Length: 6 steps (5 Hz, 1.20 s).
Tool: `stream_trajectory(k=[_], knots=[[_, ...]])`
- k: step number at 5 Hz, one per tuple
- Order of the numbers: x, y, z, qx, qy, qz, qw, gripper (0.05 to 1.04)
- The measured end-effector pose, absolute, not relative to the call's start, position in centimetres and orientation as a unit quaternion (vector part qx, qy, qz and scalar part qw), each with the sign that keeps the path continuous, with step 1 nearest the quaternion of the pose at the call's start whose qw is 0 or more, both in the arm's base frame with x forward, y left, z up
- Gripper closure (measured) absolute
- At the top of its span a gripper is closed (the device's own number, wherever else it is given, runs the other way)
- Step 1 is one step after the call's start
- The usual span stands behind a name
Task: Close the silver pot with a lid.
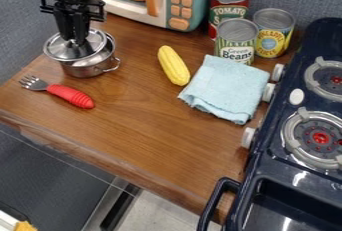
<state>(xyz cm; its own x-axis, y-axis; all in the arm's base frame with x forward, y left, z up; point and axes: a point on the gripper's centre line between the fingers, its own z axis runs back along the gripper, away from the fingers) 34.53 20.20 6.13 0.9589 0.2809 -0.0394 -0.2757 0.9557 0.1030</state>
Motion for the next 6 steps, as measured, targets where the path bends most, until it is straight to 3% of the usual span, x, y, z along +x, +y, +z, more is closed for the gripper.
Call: stream_trajectory(k=[6], knots=[[36.3,19.4,4.7,0.081,-0.004,0.101,0.992,0.815]])
